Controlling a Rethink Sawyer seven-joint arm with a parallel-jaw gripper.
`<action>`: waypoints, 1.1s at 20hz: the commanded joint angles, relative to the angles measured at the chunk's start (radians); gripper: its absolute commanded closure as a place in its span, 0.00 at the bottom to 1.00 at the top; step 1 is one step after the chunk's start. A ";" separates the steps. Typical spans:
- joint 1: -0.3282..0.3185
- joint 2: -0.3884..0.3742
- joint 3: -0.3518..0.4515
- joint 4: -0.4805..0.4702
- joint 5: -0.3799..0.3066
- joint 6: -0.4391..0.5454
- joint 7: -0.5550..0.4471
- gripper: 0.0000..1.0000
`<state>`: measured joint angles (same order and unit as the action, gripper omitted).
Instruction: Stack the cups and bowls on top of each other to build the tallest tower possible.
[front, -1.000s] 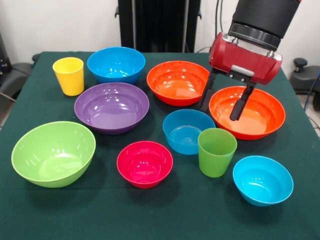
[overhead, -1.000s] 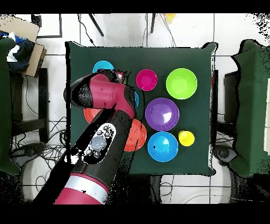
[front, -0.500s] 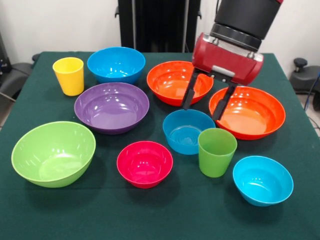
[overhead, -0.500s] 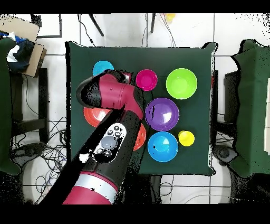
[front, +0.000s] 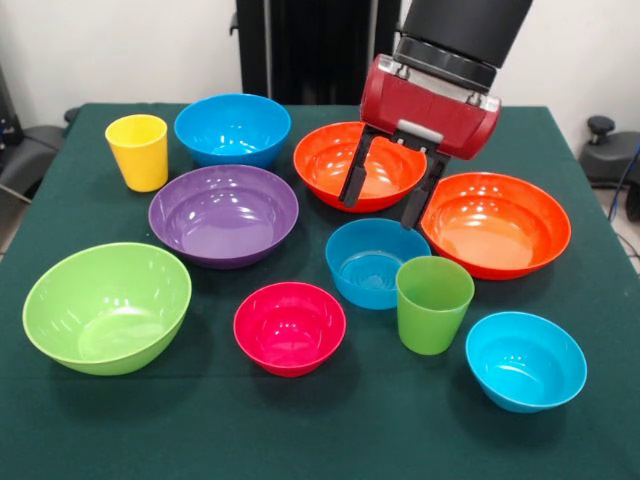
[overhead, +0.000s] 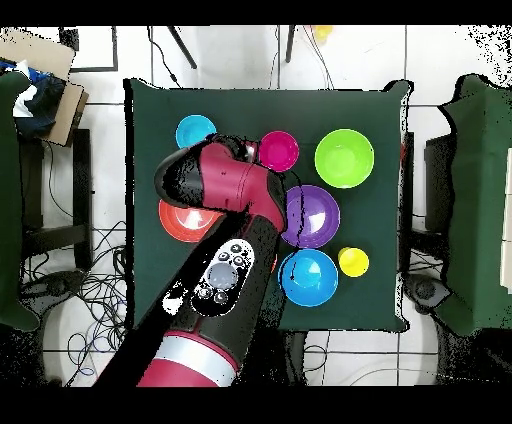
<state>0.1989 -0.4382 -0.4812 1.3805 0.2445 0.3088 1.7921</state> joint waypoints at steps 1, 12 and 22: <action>-0.001 0.006 0.135 0.066 -0.039 -0.019 0.119 0.00; 0.019 0.025 0.111 0.042 -0.025 -0.007 0.143 0.00; 0.017 0.072 0.113 0.000 -0.011 -0.043 0.159 0.00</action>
<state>0.2088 -0.4430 -0.4813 1.3888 0.2445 0.3066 1.7921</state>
